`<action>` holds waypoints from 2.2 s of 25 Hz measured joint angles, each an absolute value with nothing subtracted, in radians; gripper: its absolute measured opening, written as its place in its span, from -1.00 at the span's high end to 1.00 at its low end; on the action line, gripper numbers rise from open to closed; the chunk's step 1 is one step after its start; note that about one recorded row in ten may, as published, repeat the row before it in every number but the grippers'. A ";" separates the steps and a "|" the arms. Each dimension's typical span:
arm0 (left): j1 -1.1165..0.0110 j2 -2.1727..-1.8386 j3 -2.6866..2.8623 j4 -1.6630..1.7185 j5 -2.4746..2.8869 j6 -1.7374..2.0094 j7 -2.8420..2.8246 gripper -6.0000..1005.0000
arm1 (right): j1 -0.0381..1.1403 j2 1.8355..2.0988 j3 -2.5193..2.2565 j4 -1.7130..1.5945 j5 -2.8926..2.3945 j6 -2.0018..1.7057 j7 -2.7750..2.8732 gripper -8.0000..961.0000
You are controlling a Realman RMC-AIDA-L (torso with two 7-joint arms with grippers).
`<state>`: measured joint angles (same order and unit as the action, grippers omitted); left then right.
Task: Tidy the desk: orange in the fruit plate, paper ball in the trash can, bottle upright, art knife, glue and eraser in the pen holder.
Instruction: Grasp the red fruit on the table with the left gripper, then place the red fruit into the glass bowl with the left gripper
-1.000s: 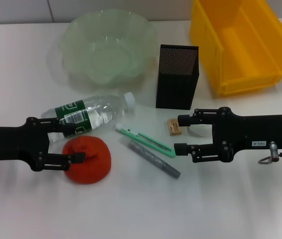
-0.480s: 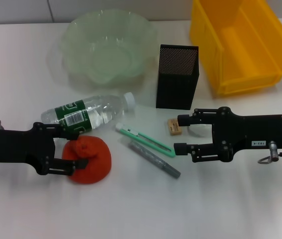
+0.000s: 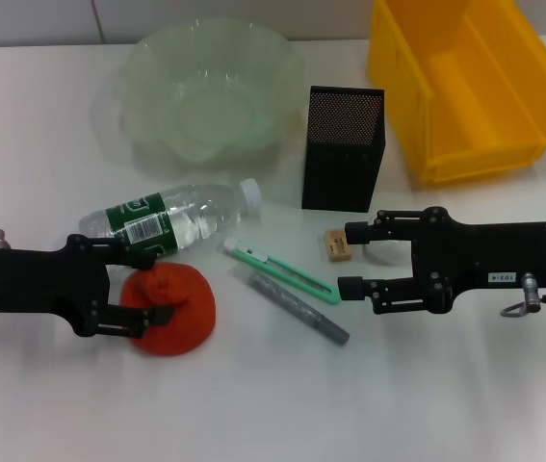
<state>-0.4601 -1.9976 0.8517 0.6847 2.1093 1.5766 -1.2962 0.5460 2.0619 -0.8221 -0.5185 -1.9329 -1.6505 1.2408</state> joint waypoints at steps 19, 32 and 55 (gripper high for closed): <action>-0.470 -2.009 0.862 0.686 2.129 1.573 -1.287 -0.03 | 0.548 2.061 -0.822 -0.518 -1.933 -1.649 1.235 -0.57; -0.472 -2.010 0.862 0.686 2.131 1.578 -1.290 0.52 | 0.550 2.062 -0.822 -0.518 -1.933 -1.649 1.234 -0.57; -0.473 -2.020 0.692 0.664 1.911 1.786 -1.283 0.85 | 0.541 2.055 -0.810 -0.518 -1.933 -1.649 1.230 -0.57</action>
